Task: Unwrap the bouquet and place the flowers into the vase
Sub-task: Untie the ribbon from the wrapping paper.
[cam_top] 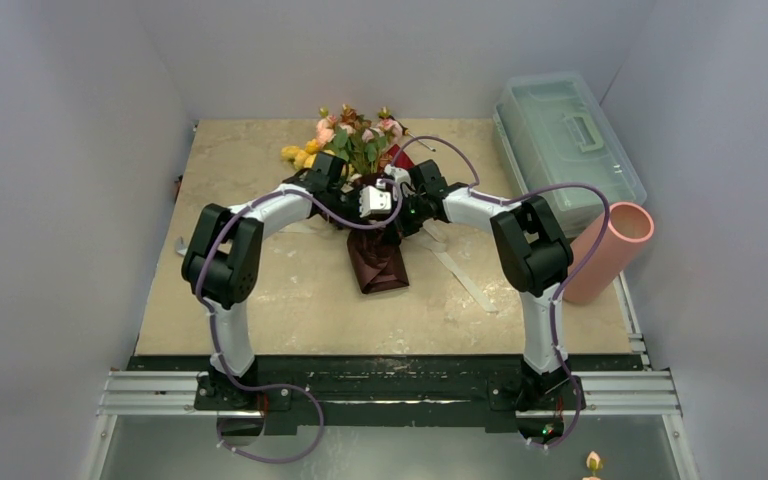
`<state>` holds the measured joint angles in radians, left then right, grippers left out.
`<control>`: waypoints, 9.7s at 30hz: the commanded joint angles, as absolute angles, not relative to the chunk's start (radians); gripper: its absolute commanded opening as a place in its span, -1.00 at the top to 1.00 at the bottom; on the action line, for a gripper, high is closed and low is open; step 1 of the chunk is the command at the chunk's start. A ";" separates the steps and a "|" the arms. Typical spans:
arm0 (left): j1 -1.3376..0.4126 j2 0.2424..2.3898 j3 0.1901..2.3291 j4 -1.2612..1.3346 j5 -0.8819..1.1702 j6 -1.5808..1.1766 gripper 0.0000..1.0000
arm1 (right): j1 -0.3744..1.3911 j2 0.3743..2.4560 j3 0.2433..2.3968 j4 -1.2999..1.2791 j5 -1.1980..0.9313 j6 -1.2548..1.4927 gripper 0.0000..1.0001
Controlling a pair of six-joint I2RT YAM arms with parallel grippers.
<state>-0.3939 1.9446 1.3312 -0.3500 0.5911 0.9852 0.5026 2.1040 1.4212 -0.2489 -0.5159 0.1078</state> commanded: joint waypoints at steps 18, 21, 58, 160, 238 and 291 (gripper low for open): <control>-0.176 1.876 1.245 0.038 0.676 0.287 1.00 | 0.494 2.113 1.402 -0.334 -0.448 0.123 1.00; -0.175 1.871 1.225 0.056 0.689 0.287 1.00 | 0.493 2.103 1.400 -0.332 -0.462 0.117 1.00; -0.350 1.501 0.989 -0.148 0.656 0.876 0.43 | 0.441 1.979 1.624 -0.527 -0.733 0.023 0.13; -0.253 1.727 1.016 0.044 0.586 0.644 1.00 | 0.413 2.048 1.452 -0.419 -0.553 0.032 1.00; -0.425 1.748 1.071 0.029 0.550 0.787 1.00 | 0.435 2.114 1.648 -0.427 -0.652 0.066 1.00; -0.396 1.653 1.095 -0.031 0.621 0.736 0.29 | 0.353 2.016 1.625 -0.515 -0.678 -0.093 0.11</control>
